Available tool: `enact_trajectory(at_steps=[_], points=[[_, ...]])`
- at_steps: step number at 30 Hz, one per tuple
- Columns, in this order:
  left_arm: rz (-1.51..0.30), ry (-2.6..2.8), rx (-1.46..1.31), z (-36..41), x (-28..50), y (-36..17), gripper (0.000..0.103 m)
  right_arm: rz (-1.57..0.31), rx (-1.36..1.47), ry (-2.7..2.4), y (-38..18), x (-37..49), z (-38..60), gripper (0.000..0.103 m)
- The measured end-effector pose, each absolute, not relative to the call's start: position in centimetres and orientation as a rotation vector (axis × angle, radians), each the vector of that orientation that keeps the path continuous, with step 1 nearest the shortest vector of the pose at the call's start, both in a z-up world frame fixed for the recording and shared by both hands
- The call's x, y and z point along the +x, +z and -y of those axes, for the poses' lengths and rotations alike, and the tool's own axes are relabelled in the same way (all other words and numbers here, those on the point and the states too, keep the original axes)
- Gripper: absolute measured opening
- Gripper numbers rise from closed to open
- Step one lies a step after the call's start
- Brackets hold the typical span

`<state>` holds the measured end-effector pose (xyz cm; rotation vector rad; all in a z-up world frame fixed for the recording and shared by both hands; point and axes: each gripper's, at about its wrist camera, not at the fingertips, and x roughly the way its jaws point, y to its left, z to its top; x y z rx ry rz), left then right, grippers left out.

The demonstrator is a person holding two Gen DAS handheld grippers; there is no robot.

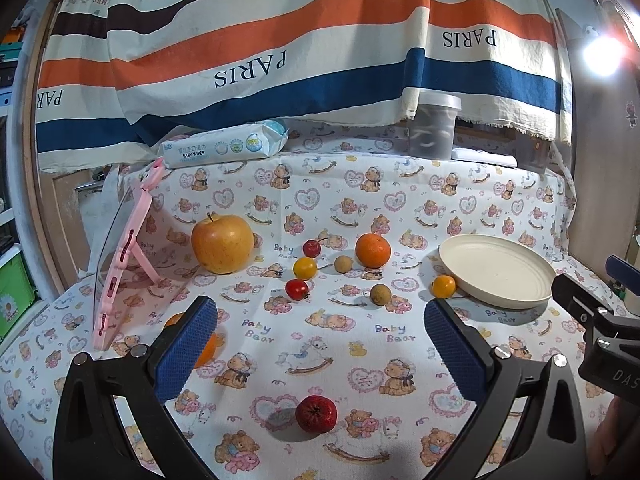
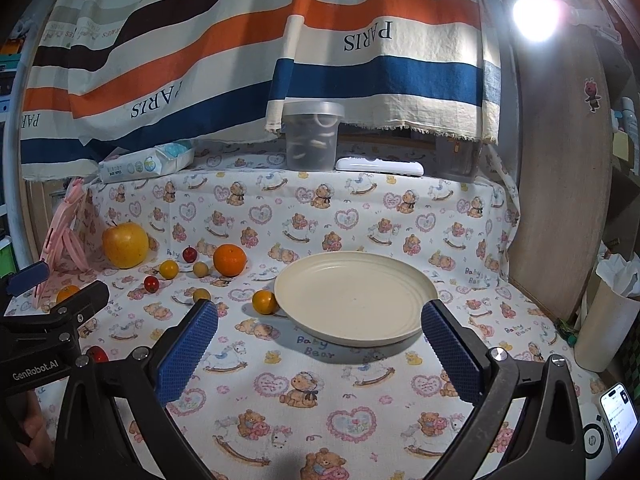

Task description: Organize fruits

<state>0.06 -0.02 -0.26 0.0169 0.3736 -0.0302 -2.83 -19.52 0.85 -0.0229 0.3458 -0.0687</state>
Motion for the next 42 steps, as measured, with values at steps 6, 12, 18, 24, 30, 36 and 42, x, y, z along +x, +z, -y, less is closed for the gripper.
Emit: enact_trajectory(at_steps=[6, 12, 18, 24, 30, 36, 42], points=[[-0.379, -0.029, 0.016, 0.05, 0.05, -0.35, 0.103, -0.345, -0.023, -0.066, 0.83, -2.75, 19.61, 0.103], [-0.386, -0.027, 0.015, 0.02, 0.21, -0.35, 0.103, -0.347, -0.022, -0.068, 0.75, -2.76, 19.59, 0.103], [-0.389, -0.03, 0.014, -0.06, 0.33, -0.4, 0.103, -0.348, -0.022, -0.068, 0.81, -2.64, 19.62, 0.103], [-0.389, -0.029, 0.014, -0.05, 0.32, -0.42, 0.103, -0.351, -0.022, -0.068, 0.7, -2.68, 19.61, 0.103], [-0.389, -0.029, 0.014, -0.05, 0.33, -0.4, 0.103, -0.353, -0.021, -0.068, 0.74, -2.62, 19.67, 0.103], [-0.39, -0.029, 0.014, -0.05, 0.33, -0.4, 0.103, -0.354, -0.021, -0.068, 0.78, -2.6, 19.68, 0.103], [-0.39, -0.03, 0.014, -0.05, 0.36, -0.36, 0.103, -0.354, -0.021, -0.068, 0.77, -2.63, 19.68, 0.103]])
